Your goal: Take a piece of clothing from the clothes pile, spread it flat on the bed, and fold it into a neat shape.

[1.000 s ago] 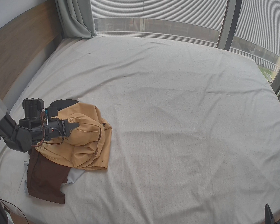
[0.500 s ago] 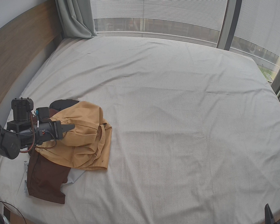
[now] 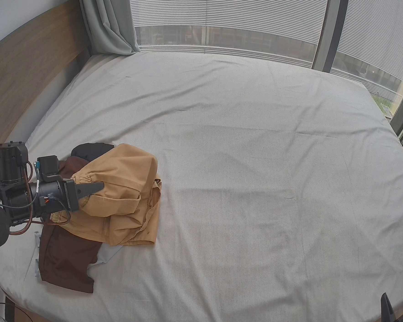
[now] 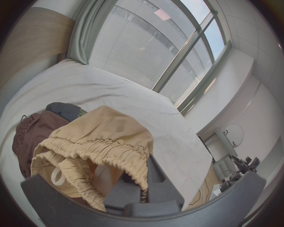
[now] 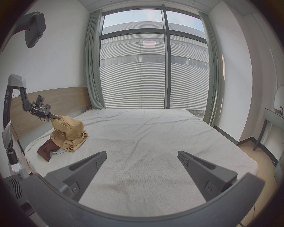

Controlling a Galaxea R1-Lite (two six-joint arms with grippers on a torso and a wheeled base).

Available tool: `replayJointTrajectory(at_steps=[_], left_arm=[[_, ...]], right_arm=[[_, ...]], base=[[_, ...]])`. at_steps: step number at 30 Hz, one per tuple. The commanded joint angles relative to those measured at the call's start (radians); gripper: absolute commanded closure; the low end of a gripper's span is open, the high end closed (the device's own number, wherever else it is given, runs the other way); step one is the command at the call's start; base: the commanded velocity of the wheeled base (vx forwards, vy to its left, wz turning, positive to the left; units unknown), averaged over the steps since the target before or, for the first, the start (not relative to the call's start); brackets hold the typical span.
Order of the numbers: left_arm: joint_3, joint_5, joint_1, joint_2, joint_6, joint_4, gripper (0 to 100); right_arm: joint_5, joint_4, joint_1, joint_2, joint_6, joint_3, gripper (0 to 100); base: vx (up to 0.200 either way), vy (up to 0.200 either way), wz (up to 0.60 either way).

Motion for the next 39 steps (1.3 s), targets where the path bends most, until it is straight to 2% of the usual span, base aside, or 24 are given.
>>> replayJointTrajectory(at_steps=[1, 6, 12, 17, 22, 28, 32, 33, 36, 39], left_arm=[[0.036, -0.028, -0.012, -0.068, 0.001, 0.000, 100], [0.057, -0.101, -0.007, -0.093, 0.001, 0.003, 100], [0.085, -0.112, -0.017, -0.130, 0.001, 0.008, 100], [0.094, -0.110, -0.084, -0.133, -0.009, -0.001, 100], [0.085, -0.092, -0.146, -0.162, -0.072, -0.003, 100], [0.049, 0.052, -0.270, -0.196, -0.252, -0.014, 100], [0.049, 0.187, -0.374, -0.210, -0.398, -0.096, 100], [0.049, 0.201, -0.386, -0.211, -0.411, -0.107, 100], [0.049, 0.324, -0.477, -0.208, -0.508, -0.167, 100], [0.037, 0.405, -0.541, -0.200, -0.571, -0.201, 100]], right_arm=[[0.000, 0.000, 0.000, -0.007, -0.001, 0.018, 0], [0.000, 0.000, 0.000, -0.007, -0.001, 0.018, 0], [0.000, 0.000, 0.000, -0.007, -0.001, 0.018, 0], [0.000, 0.000, 0.000, -0.007, 0.000, 0.018, 0], [0.000, 0.000, 0.000, -0.007, 0.000, 0.016, 0], [0.000, 0.000, 0.000, -0.007, 0.000, 0.018, 0], [0.000, 0.000, 0.000, -0.007, 0.000, 0.018, 0], [0.000, 0.000, 0.000, -0.007, 0.000, 0.018, 0], [0.000, 0.000, 0.000, -0.007, 0.000, 0.016, 0], [0.000, 0.000, 0.000, -0.007, 0.000, 0.018, 0]], base=[[0.000, 0.000, 0.00], [0.000, 0.000, 0.00], [0.000, 0.000, 0.00], [0.000, 0.000, 0.00], [0.000, 0.000, 0.00], [0.000, 0.000, 0.00], [0.000, 0.000, 0.00], [0.000, 0.000, 0.00], [0.000, 0.000, 0.00], [0.000, 0.000, 0.00]])
